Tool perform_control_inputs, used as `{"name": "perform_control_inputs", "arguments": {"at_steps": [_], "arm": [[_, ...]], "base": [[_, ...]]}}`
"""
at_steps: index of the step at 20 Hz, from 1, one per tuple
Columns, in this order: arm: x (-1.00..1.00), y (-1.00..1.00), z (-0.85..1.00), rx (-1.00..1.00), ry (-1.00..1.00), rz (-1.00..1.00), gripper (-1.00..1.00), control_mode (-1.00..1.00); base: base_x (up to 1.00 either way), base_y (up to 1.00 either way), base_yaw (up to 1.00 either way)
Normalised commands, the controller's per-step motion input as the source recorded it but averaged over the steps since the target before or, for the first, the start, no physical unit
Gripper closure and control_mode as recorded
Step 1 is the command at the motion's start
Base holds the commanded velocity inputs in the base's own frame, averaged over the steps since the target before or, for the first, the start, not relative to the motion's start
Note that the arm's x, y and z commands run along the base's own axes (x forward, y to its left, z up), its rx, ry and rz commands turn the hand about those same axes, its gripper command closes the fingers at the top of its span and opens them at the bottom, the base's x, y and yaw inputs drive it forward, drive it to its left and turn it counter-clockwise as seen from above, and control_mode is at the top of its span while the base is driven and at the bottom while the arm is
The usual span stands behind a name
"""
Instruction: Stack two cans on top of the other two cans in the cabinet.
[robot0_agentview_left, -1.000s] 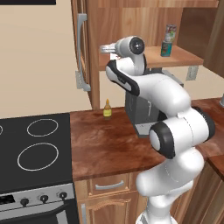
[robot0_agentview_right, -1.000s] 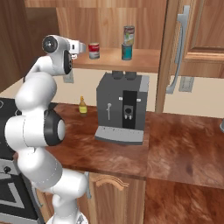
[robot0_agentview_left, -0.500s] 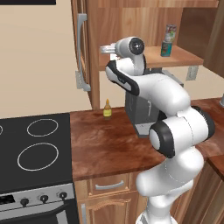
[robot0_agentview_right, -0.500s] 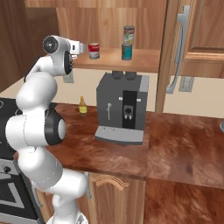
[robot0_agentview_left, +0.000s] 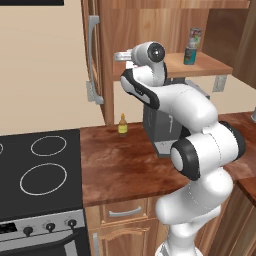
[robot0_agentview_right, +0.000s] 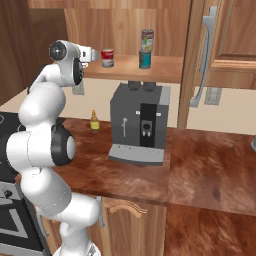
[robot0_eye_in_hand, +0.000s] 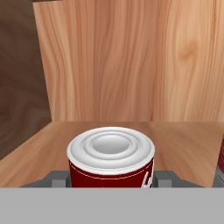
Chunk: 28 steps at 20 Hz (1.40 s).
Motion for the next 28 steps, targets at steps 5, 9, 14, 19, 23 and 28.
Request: {"name": "perform_control_inputs", "arguments": {"at_steps": [5, 9, 14, 19, 23, 28], "arm": [[0.0, 0.0, 0.11, 0.0, 0.0, 0.0, 1.0, -1.0], [0.0, 0.0, 0.24, 0.0, 0.0, 0.0, 1.0, -1.0], [-0.05, 0.0, 0.17, 0.0, 0.0, 0.0, 1.0, -1.0], [-0.02, -0.01, 0.0, 0.0, 0.0, 0.0, 1.0, -1.0], [-0.11, -0.08, 0.0, 0.0, 0.0, 0.0, 1.0, -1.0], [-0.05, -0.04, 0.04, 0.0, 0.0, 0.0, 1.0, -1.0]], "base": [[0.0, 0.0, 0.0], [0.0, 0.0, 0.0], [0.0, 0.0, 0.0], [0.0, 0.0, 0.0], [0.0, 0.0, 0.0], [0.0, 0.0, 0.0]]}}
